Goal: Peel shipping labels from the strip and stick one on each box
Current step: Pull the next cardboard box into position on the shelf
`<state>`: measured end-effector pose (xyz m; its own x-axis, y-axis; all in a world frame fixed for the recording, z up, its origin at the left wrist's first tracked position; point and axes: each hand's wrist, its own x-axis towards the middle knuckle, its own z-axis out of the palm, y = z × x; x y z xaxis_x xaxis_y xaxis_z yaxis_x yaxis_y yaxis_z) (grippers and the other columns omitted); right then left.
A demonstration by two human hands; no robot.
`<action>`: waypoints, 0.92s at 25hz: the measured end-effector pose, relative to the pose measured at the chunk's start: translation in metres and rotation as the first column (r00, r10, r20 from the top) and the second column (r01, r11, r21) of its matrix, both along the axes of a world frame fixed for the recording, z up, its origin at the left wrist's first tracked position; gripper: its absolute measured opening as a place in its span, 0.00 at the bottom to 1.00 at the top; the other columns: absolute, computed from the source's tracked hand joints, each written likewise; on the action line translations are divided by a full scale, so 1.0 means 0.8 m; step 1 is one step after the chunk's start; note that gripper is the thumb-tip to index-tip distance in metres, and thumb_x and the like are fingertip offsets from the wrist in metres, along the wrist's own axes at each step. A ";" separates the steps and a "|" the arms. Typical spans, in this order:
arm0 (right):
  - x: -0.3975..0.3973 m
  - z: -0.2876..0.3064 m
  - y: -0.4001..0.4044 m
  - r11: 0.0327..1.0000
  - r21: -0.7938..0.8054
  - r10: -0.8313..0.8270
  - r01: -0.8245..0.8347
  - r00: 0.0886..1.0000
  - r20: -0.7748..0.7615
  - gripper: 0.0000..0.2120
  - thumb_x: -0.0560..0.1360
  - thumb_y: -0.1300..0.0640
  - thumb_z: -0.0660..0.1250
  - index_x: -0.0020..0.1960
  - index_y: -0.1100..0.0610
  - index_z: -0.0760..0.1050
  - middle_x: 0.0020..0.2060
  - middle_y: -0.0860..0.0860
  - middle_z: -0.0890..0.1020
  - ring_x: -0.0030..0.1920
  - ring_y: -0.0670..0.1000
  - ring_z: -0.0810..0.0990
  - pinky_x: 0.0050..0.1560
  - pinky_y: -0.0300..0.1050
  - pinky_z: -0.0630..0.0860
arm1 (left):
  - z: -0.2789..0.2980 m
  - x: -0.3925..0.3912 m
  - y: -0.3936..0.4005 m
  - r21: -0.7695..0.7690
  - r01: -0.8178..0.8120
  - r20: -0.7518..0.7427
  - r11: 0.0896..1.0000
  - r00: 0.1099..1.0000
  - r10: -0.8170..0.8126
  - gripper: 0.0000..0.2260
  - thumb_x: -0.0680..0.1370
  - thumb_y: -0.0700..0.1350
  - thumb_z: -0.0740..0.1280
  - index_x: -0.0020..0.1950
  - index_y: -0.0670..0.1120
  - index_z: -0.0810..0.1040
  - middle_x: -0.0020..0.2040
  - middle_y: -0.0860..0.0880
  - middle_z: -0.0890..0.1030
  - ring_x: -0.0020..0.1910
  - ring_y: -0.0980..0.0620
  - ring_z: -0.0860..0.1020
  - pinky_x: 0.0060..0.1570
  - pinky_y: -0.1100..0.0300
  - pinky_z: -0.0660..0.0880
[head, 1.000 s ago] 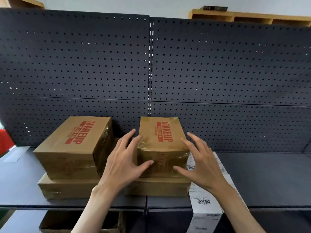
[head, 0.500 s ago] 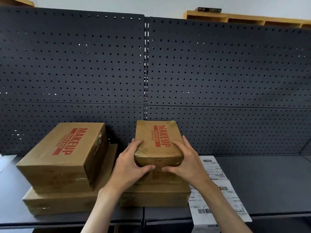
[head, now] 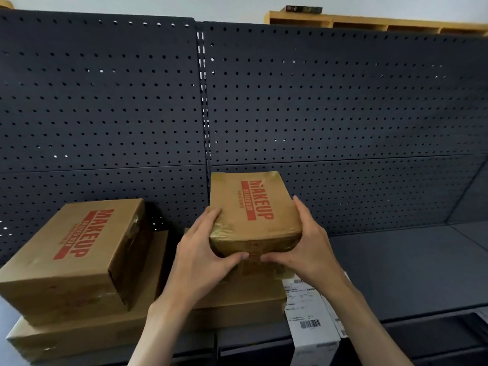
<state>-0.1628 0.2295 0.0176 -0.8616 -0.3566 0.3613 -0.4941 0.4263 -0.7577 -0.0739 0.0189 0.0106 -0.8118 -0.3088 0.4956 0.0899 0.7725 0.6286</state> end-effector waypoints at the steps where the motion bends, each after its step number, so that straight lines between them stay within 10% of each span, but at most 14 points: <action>1: -0.003 -0.001 0.013 1.000 -0.017 0.000 0.001 1.000 0.024 0.69 0.52 0.47 0.89 0.82 0.47 0.50 0.73 0.44 0.71 0.73 0.46 0.68 0.74 0.49 0.69 | 0.000 -0.004 0.014 0.010 -0.005 0.000 1.000 1.000 0.005 0.49 0.61 0.63 0.79 0.78 0.53 0.62 0.75 0.52 0.70 0.72 0.52 0.69 0.71 0.46 0.69; 6: -0.045 -0.021 0.104 0.998 -0.058 0.008 -0.005 0.999 0.044 0.61 0.53 0.53 0.89 0.78 0.46 0.58 0.57 0.30 0.70 0.59 0.30 0.71 0.54 0.20 0.66 | -0.017 -0.045 0.108 0.045 -0.003 0.001 0.999 1.000 0.003 0.54 0.61 0.60 0.81 0.80 0.50 0.58 0.75 0.54 0.70 0.73 0.54 0.68 0.73 0.55 0.66; 16: -0.152 -0.066 0.327 0.999 -0.021 -0.020 0.024 0.990 0.139 0.64 0.52 0.51 0.89 0.80 0.48 0.59 0.66 0.40 0.73 0.67 0.41 0.71 0.68 0.39 0.69 | -0.075 -0.157 0.341 0.187 -0.021 0.098 0.982 0.995 0.002 0.54 0.62 0.59 0.81 0.81 0.52 0.55 0.74 0.54 0.69 0.73 0.55 0.67 0.72 0.56 0.67; 23: -0.188 -0.112 0.410 0.999 -0.015 -0.035 0.039 0.980 0.193 0.61 0.51 0.53 0.89 0.78 0.47 0.61 0.57 0.31 0.73 0.62 0.41 0.73 0.59 0.30 0.69 | -0.120 -0.196 0.426 0.216 -0.023 0.167 0.976 0.986 -0.014 0.54 0.61 0.58 0.81 0.80 0.54 0.55 0.75 0.54 0.70 0.72 0.56 0.68 0.70 0.63 0.64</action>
